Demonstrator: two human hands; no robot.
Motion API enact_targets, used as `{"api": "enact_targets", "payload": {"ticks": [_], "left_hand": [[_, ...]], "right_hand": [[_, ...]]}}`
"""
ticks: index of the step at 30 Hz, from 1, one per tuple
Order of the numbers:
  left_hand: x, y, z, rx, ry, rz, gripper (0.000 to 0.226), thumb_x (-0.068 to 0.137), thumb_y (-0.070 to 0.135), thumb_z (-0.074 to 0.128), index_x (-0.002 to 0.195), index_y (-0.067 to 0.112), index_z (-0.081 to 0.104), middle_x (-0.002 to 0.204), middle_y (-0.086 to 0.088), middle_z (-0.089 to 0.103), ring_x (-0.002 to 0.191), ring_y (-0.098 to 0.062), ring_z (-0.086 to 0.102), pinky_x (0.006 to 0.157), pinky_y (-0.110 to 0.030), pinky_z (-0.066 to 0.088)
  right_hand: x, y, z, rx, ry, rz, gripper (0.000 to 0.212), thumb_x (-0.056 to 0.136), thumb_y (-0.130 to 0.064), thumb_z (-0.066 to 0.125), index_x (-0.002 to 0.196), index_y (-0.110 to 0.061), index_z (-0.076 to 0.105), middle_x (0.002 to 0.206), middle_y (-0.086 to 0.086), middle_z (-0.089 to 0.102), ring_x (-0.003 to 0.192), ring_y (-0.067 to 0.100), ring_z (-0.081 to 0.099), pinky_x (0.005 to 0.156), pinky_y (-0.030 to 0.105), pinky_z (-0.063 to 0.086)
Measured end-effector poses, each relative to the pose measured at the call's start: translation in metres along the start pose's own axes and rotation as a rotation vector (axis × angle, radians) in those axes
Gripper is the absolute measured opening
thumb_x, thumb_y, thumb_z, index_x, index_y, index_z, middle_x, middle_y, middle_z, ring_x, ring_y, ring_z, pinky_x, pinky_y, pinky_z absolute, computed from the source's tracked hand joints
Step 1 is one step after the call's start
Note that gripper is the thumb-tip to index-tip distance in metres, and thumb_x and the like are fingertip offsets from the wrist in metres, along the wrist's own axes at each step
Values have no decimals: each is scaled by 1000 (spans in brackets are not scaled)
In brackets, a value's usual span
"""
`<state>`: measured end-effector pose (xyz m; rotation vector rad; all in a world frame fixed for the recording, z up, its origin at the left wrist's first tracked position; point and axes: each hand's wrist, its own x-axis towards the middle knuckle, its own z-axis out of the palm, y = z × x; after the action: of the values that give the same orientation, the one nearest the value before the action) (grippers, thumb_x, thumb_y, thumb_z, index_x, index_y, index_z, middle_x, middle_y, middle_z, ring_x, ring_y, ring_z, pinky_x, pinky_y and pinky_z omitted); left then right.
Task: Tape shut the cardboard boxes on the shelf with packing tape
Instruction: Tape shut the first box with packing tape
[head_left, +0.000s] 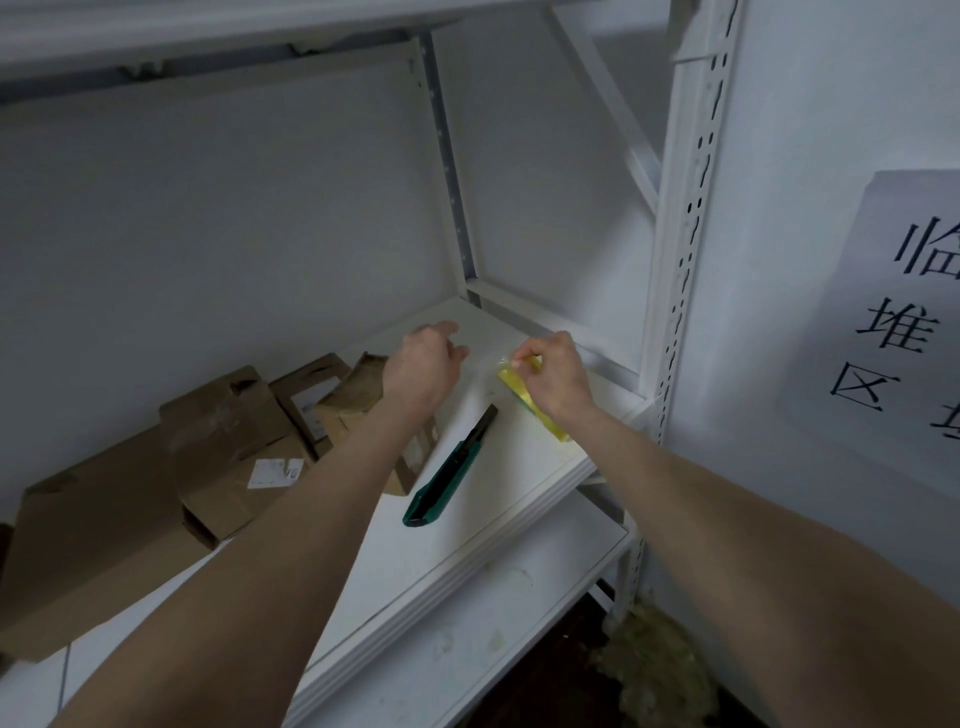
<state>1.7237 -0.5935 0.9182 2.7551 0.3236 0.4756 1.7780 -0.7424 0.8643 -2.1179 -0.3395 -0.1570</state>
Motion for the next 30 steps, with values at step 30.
{"api": "enact_targets", "payload": {"ticks": [30], "left_hand": [[-35, -8, 66, 460, -611, -105, 33, 90, 17, 55, 122, 8, 50, 112, -8, 57, 103, -26, 60, 71, -32, 48]], "right_hand": [[2, 40, 13, -568, -235, -201, 19, 97, -11, 56, 104, -21, 70, 125, 6, 36, 91, 30, 59, 73, 31, 47]]}}
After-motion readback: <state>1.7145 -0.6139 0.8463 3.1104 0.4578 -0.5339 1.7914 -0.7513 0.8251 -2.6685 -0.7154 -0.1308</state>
